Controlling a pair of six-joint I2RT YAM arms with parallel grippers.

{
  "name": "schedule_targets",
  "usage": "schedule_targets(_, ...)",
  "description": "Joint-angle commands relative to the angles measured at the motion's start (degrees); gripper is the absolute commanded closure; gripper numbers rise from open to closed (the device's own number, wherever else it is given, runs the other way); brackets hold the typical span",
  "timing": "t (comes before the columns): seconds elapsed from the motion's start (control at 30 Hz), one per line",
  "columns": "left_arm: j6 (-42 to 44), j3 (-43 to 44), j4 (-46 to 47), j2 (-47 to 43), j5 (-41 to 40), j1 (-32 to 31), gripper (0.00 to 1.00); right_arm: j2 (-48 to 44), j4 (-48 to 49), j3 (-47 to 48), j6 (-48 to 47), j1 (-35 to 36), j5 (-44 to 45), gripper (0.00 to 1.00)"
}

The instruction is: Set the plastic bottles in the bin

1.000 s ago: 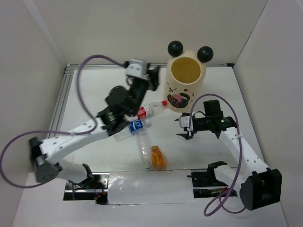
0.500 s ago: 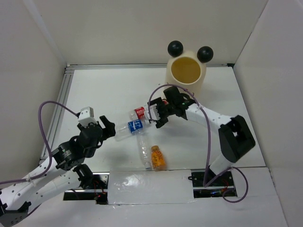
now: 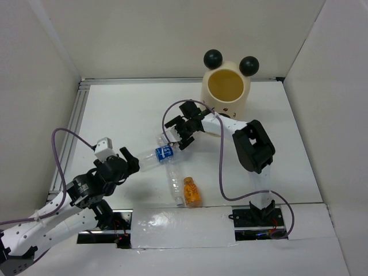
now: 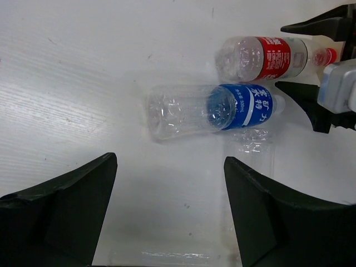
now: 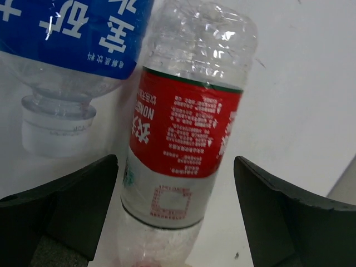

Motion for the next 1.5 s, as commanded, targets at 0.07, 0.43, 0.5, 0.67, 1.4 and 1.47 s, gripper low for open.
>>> schedule_targets(0.07, -4.53, -0.57, -2.86, -2.04, 0.52, 0.13, 0.10, 6.37, -10.48, 10.39, -6.58, 1.93, -0.62, 0.09)
schedule_targets(0.43, -6.21, -1.10, -6.12, -5.90, -1.15, 0.13, 0.10, 18.51, -26.67, 27.81, -8.44, 5.89, 1.58, 0.37)
schedule_targets(0.5, -6.73, -1.62, -6.12, -5.90, -1.15, 0.13, 0.10, 16.76, -26.24, 26.67, -5.91, 6.41, 1.58, 0.54)
schedule_targets(0.67, -5.42, -1.62, -3.23, -4.77, -1.15, 0.13, 0.10, 13.42, -20.54, 28.85, 8.29, 6.42, -5.52, 0.65)
schedule_targets(1.4, 4.69, 1.10, 11.90, 5.87, 4.12, 0.13, 0.10, -13.49, 13.77, 38.97, 64.26, -12.29, -43.94, 0.68)
schedule_targets(1.47, 4.69, 1.10, 11.90, 6.49, 4.13, 0.13, 0.10, -14.71, 13.76, 38.97, 62.85, -14.66, -45.70, 0.68)
